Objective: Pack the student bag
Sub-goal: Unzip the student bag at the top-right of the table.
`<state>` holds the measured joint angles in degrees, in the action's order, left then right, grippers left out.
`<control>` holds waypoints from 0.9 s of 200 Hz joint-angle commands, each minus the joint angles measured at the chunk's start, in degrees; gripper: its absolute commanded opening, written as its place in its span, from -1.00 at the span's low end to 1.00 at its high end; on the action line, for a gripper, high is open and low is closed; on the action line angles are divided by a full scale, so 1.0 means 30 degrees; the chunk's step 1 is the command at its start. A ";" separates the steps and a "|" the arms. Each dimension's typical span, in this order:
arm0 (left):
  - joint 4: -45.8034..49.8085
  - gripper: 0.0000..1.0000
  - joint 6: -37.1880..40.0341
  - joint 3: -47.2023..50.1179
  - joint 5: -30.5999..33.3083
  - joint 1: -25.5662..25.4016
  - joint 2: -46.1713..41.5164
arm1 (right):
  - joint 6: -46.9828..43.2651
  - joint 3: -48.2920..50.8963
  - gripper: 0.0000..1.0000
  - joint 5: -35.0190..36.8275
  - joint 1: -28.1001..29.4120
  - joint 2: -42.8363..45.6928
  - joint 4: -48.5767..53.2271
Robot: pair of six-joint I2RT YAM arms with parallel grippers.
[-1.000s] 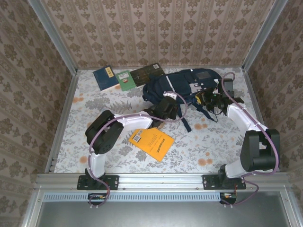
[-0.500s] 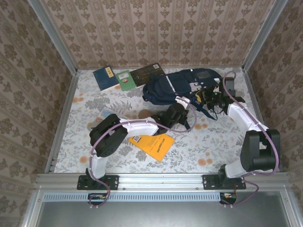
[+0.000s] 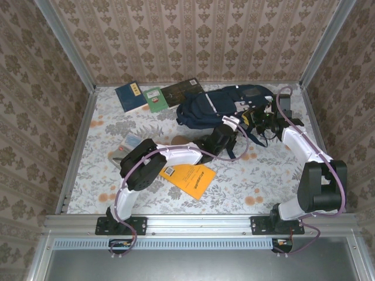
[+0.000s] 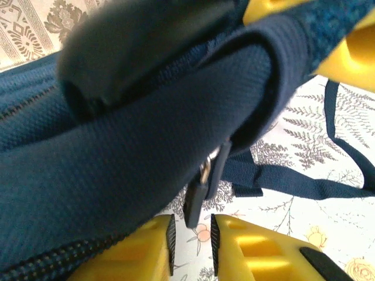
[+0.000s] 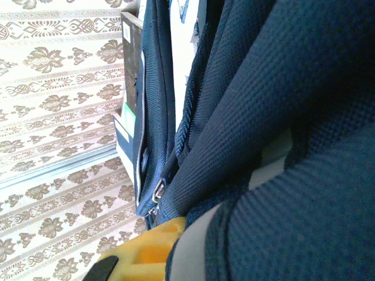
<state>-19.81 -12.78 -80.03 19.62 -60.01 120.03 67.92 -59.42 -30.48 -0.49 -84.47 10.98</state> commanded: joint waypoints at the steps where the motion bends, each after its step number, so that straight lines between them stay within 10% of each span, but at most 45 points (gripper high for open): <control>1: -0.0492 -0.49 0.0566 -0.0890 0.0474 0.0209 0.0208 | 0.0236 -0.0922 -1.00 -0.1149 0.0191 0.0260 -0.0673; 45: -0.0495 -1.00 0.0611 -0.1359 0.0521 0.0460 0.0140 | 0.0089 -0.0673 -1.00 -0.1062 0.0193 0.0264 -0.0596; 180: 0.0127 -1.00 -0.3292 0.5110 0.0743 0.2449 -0.4302 | -0.0750 -0.0731 -1.00 -0.0277 -0.0332 0.0048 0.0098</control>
<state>-21.08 -19.00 -68.07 17.91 -55.18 110.80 67.05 -59.42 -30.76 -0.38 -84.49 12.27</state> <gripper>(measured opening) 0.045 0.080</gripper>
